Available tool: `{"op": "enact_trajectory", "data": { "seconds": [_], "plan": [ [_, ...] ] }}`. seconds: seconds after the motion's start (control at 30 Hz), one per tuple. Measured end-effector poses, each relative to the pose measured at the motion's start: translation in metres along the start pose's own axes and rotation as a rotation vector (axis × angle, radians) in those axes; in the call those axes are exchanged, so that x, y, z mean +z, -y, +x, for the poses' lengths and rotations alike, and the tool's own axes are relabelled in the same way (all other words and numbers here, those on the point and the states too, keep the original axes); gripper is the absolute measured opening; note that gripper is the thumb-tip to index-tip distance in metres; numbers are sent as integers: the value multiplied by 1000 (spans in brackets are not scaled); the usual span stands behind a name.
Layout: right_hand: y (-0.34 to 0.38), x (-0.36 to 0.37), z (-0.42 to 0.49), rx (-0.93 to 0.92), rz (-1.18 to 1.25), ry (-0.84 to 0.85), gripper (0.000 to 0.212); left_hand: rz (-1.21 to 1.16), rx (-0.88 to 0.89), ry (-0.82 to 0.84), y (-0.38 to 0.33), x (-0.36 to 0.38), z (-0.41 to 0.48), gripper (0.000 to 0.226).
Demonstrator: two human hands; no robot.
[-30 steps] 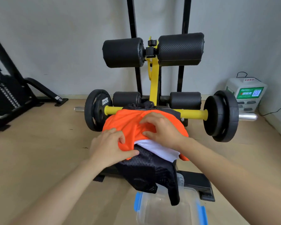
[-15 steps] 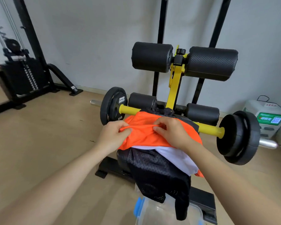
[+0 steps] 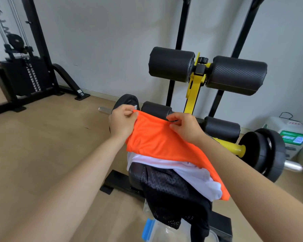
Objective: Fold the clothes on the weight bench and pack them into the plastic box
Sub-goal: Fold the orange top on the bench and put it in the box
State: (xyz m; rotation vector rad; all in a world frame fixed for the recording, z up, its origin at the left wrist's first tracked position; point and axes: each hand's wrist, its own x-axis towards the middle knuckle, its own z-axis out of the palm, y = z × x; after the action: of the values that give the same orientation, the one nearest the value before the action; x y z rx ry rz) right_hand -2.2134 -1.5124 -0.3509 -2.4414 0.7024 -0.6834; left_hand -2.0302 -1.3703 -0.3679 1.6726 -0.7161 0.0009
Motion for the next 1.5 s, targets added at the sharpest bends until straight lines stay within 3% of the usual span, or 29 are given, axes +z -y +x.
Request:
{"op": "enact_trajectory", "data": {
  "seconds": [0.13, 0.4, 0.53, 0.67, 0.83, 0.97, 1.03, 1.2, 1.37, 1.5],
  "plan": [
    [-13, -9, -25, 9, -7, 64, 35, 18, -82, 94, 18, -1, -5, 28],
    [-19, -34, -95, 0, -20, 24, 27, 173, 206, 553, -3, -5, -49, 23],
    [-29, -49, -119, 7, -92, 36, 27, 483, 461, 757, 0, -13, -69, 39],
    [-44, -52, -142, 72, -131, -15, 26, 715, 532, 641, 6, -20, -73, 45],
    [-62, -49, -159, 133, -136, 12, 35, 684, 551, 512, 9, -25, -72, 17],
    [-63, -52, -162, 68, -164, 87, 45, 606, 560, 371, -4, -34, -69, 16],
    [-64, -51, -162, 32, -216, 58, 37, 605, 585, 336, -14, -38, -72, 15],
    [-57, -56, -163, 28, -69, -126, 6, 835, 455, 533, -29, -52, -71, 17],
    [-60, -55, -171, 47, 57, 22, 10, 1072, 335, 844, -39, -47, -80, 27],
    [-69, -55, -176, 112, 184, 57, 12, 948, 398, 832, -42, -30, -95, 22]
  ]
}}
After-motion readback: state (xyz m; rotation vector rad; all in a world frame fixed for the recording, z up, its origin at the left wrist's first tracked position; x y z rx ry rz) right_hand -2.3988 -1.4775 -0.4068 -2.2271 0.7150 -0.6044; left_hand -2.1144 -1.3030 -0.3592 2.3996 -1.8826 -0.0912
